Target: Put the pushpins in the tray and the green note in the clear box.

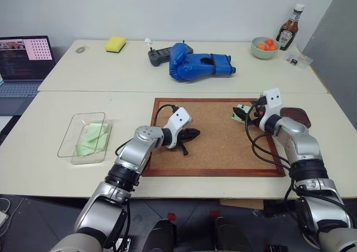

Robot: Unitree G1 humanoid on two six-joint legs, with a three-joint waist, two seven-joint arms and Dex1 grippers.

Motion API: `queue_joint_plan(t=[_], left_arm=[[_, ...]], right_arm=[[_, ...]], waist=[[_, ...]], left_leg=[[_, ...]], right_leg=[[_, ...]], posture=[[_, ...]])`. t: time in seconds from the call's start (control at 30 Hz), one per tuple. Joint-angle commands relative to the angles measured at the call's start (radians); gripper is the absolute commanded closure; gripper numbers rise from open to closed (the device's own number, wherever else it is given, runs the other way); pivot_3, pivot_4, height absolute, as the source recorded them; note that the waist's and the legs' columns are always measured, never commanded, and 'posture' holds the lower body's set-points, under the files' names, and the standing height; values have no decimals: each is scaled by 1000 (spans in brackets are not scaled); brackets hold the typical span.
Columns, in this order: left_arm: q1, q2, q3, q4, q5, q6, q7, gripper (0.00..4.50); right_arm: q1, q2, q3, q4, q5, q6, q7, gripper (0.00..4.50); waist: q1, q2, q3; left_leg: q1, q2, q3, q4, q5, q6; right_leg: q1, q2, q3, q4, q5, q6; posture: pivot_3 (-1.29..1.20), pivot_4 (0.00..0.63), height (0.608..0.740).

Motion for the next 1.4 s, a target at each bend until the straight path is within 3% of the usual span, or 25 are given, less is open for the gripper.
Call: queue_joint_plan(t=[0.03, 0.37, 0.63, 0.83, 1.1, 1.4], left_arm=[[13, -26, -22, 24, 24, 32, 14, 4489], [40, -9, -6, -12, 27, 33, 10, 4489], [56, -3, -1, -44, 24, 56, 17, 4500], [60, -6, 0, -51, 24, 63, 19, 4500], [54, -11, -5, -54, 25, 69, 19, 4500], [55, -20, -13, -54, 35, 108, 34, 4500]], right_arm=[[-56, 0, -17, 73, -17, -66, 8, 0], [-153, 26, -13, 282, -52, -170, 6, 0], [-205, 31, -16, 417, -75, -254, 15, 1452], [-208, 36, 0, 440, -98, -293, 29, 2891], [-213, 42, -18, 458, -103, -303, 20, 4350], [-197, 34, -48, 392, -76, -276, 38, 4484]], waist=[[1, 0, 0], [-2, 0, 0], [-5, 0, 0], [-7, 0, 0], [-7, 1, 0], [-7, 1, 0]], left_leg=[[0, 0, 0, 0, 0, 0], [1, 0, 0, 0, 0, 0], [1, 0, 0, 0, 0, 0], [1, 0, 1, 0, 0, 0], [1, 0, 1, 0, 0, 0], [1, 0, 1, 0, 0, 0]], right_leg=[[1, 0, 0, 0, 0, 0], [1, 0, 0, 0, 0, 0], [0, 0, 0, 0, 0, 0], [0, 0, 1, 0, 0, 0], [0, 0, 1, 0, 0, 0], [0, 0, 1, 0, 0, 0]], posture=[[0, 150, 740], [0, 150, 740], [0, 150, 740], [0, 150, 740], [0, 150, 740], [0, 150, 740]])
